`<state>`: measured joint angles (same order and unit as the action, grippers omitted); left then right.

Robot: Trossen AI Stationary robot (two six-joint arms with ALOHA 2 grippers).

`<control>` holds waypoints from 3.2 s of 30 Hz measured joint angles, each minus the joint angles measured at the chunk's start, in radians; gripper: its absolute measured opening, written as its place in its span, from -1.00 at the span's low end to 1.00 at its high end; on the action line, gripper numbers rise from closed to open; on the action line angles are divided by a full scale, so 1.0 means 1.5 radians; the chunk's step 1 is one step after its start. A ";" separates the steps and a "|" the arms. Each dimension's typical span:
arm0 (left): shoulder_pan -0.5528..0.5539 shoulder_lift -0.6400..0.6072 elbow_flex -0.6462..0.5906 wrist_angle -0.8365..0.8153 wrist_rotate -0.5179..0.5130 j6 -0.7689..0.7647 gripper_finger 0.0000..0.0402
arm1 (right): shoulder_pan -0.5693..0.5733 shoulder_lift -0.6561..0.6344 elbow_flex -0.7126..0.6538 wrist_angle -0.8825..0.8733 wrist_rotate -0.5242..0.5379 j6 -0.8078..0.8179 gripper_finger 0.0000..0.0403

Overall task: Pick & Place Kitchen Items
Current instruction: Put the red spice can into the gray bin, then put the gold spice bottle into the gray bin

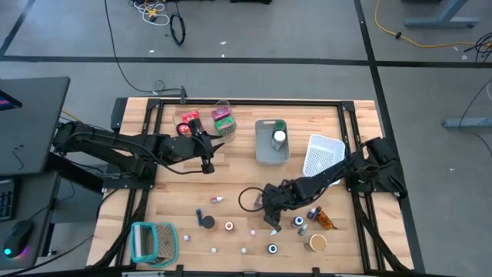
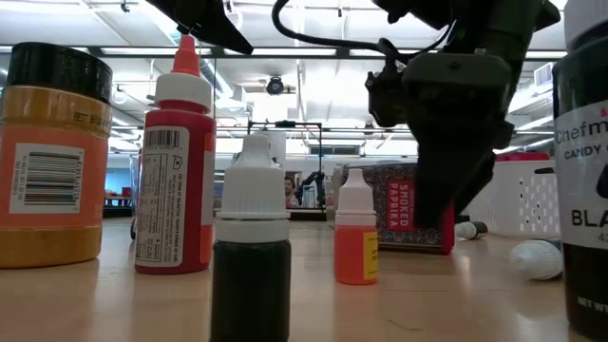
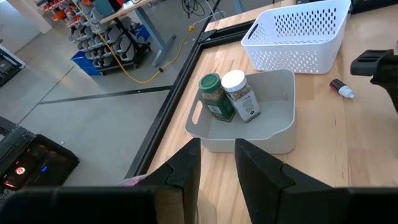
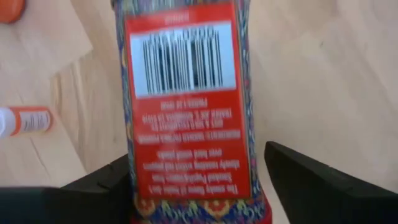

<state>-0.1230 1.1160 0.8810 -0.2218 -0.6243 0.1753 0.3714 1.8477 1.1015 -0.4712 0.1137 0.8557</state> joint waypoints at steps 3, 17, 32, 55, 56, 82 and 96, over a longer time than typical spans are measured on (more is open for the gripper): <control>0.000 0.000 0.000 0.000 0.000 0.000 -0.45 | 0.000 0.000 0.000 0.008 0.014 -0.001 0.32; 0.000 0.000 0.000 0.002 0.000 -0.004 -0.45 | -0.025 -0.057 0.052 -0.058 -0.017 -0.072 0.08; 0.000 0.000 0.000 0.002 -0.003 0.054 -0.45 | -0.194 -0.087 0.321 -0.474 0.077 -0.449 0.11; 0.000 0.000 0.000 0.001 -0.007 0.058 -0.45 | -0.331 0.059 0.316 -0.629 0.097 -0.841 0.12; 0.000 0.000 0.000 0.001 -0.007 0.051 -0.45 | -0.331 0.064 0.316 -0.629 0.106 -0.852 0.13; 0.000 0.000 0.000 -0.029 -0.007 -0.040 -0.45 | -0.307 0.097 0.316 -0.709 0.062 -0.583 0.40; -0.043 0.000 0.000 -0.007 -0.007 -0.072 -0.45 | -0.161 -0.067 0.316 -0.618 0.091 -0.290 0.40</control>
<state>-0.1872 1.1164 0.8810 -0.2331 -0.6348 0.0677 0.1291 1.7474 1.5757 -1.3985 0.2509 0.4211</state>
